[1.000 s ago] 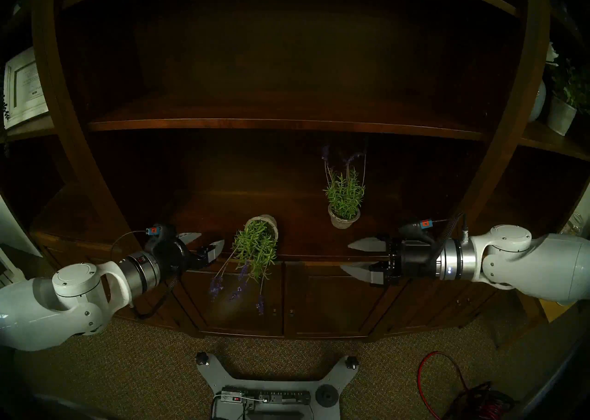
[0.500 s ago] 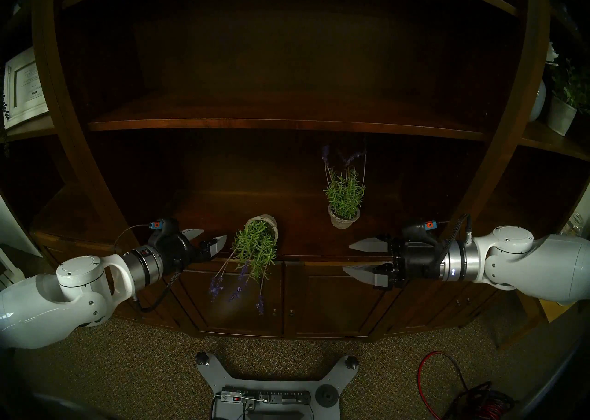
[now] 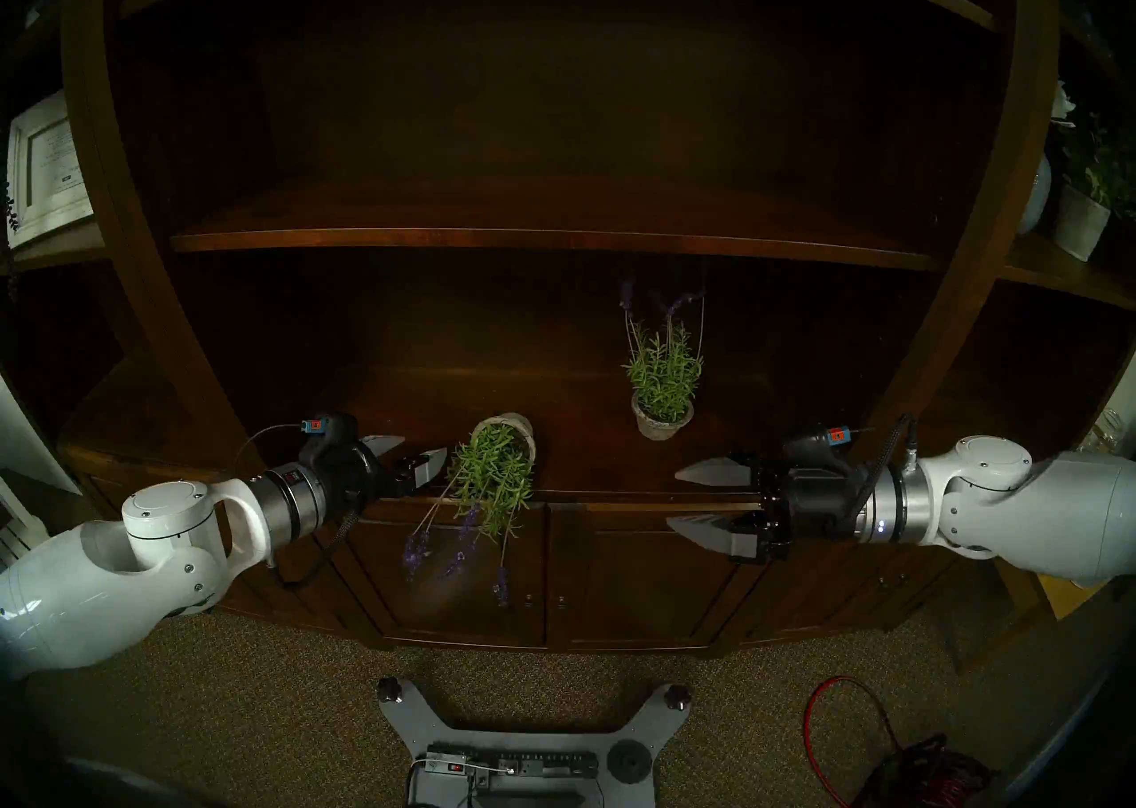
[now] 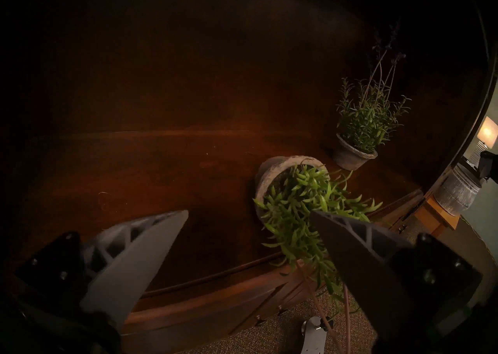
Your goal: Place the fake decorative plant upright
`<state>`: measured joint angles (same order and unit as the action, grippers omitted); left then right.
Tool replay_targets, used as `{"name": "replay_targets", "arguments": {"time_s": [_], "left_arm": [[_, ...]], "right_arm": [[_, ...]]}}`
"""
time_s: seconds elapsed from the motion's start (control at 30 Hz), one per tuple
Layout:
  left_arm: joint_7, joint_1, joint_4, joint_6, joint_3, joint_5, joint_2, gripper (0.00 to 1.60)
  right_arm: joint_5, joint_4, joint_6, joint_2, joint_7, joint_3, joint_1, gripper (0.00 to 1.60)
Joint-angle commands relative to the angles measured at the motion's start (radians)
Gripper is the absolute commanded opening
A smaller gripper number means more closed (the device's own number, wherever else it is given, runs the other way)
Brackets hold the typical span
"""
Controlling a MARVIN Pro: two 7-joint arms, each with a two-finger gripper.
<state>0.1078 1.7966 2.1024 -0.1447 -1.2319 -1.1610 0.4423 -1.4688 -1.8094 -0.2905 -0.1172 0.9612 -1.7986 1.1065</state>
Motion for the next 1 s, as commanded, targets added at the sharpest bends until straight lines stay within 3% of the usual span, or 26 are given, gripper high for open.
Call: {"name": "replay_targets", "arguments": {"time_s": [0.0,0.43,0.97], "left_arm": [[-0.031,-0.096,-0.013,-0.014,0.013,0.027,0.055,1.60],[-0.068,-0.196,-0.086,-0.075,0.078,0.089,0.146,1.60],[-0.106,-0.329,-0.197,-0.134,0.164,0.168,0.267,1.60]], "right_arm": [[-0.016,0.001,-0.038,-0.010,0.033,0.001,0.028,1.60],[-0.037,0.016,-0.093,-0.028,0.084,-0.032,0.042,1.60],[-0.084,0.006,-0.156,-0.044,0.059,-0.065,0.069,1.60]]}}
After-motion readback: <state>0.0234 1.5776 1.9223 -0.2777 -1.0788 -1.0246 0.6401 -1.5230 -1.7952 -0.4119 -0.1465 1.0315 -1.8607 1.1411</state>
